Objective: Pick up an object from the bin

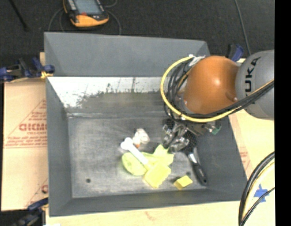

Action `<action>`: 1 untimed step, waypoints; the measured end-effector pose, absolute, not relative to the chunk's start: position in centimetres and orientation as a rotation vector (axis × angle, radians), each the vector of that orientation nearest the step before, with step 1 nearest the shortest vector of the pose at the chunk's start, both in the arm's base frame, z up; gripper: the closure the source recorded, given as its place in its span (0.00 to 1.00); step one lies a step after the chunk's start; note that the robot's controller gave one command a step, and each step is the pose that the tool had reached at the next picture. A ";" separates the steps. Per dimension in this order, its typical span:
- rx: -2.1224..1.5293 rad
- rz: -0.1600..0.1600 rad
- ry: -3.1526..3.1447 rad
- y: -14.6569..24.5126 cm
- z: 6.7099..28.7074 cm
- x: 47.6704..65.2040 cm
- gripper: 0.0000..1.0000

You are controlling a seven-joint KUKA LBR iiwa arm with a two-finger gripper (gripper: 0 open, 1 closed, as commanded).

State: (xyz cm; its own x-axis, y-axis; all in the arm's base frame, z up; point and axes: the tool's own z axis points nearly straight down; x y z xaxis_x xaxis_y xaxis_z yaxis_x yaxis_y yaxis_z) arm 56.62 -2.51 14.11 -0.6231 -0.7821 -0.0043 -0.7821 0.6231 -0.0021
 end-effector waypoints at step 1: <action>-1.491 -0.004 2.754 -4.3 12.6 55.3 1.00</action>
Offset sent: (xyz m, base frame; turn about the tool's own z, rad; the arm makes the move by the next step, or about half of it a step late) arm -0.0786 -0.0210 -0.0711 -0.4993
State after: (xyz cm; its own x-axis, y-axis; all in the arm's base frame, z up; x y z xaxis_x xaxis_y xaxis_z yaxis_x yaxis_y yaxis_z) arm 55.30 -4.27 12.62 -0.5467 -0.8373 -0.0077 -0.8372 0.5468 -0.0073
